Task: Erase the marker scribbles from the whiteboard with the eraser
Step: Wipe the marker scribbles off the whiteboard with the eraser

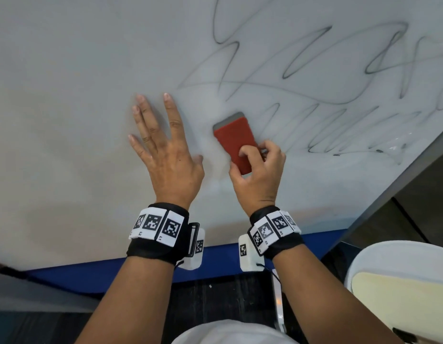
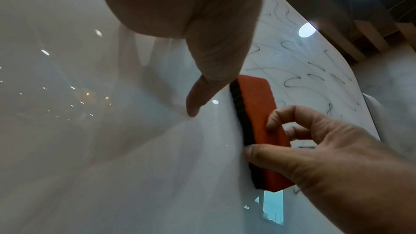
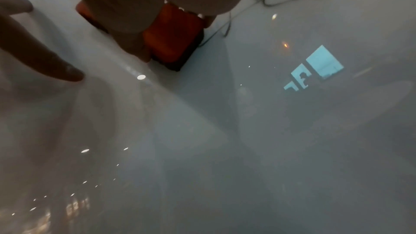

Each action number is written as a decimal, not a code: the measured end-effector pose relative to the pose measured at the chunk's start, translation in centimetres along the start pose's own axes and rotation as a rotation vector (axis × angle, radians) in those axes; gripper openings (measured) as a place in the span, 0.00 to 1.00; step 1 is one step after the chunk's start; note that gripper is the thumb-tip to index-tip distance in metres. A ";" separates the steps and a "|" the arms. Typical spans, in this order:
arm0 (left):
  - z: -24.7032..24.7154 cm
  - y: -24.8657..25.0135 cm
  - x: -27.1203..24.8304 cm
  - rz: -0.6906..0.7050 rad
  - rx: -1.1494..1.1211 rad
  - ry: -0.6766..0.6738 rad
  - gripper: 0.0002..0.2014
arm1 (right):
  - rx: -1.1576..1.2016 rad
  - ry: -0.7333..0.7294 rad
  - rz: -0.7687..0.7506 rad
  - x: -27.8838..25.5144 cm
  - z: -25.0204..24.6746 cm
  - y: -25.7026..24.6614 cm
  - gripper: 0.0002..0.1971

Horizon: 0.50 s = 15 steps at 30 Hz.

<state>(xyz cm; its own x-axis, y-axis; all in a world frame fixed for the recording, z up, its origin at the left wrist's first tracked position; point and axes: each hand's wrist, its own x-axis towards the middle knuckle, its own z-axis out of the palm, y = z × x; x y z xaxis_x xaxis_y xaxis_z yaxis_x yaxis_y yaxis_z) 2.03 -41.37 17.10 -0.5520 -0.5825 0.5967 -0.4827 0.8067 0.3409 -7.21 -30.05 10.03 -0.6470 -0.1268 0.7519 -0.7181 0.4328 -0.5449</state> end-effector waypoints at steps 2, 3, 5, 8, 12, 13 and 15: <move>0.1 0.4 0.0 -0.006 -0.029 -0.001 0.62 | -0.016 0.028 -0.016 0.7 -0.9 1.0 0.13; 0.1 0.4 -0.1 -0.008 -0.034 -0.002 0.62 | -0.001 0.082 0.014 1.1 -1.3 1.3 0.14; 0.1 0.5 -0.1 -0.008 -0.034 -0.005 0.61 | 0.036 0.186 0.089 1.7 -1.4 1.5 0.16; 0.3 0.9 -0.1 -0.017 -0.039 -0.001 0.61 | 0.058 0.178 0.131 1.1 -0.7 0.7 0.14; 0.7 1.9 -0.2 -0.033 -0.060 0.007 0.61 | -0.007 -0.046 -0.013 -0.6 -0.6 0.6 0.10; 0.8 2.0 -0.2 -0.035 -0.059 0.007 0.60 | -0.008 -0.020 0.008 -0.2 -1.1 1.3 0.10; 0.8 2.1 -0.4 -0.041 -0.047 0.002 0.60 | 0.029 0.143 0.125 1.1 -2.1 2.9 0.12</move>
<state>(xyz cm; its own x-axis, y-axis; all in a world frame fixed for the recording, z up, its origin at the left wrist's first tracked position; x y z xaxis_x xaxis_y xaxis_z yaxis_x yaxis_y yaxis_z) 0.69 -39.58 17.01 -0.5314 -0.6150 0.5826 -0.4721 0.7860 0.3991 -9.50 -27.04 10.09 -0.6900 0.0555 0.7216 -0.6429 0.4109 -0.6464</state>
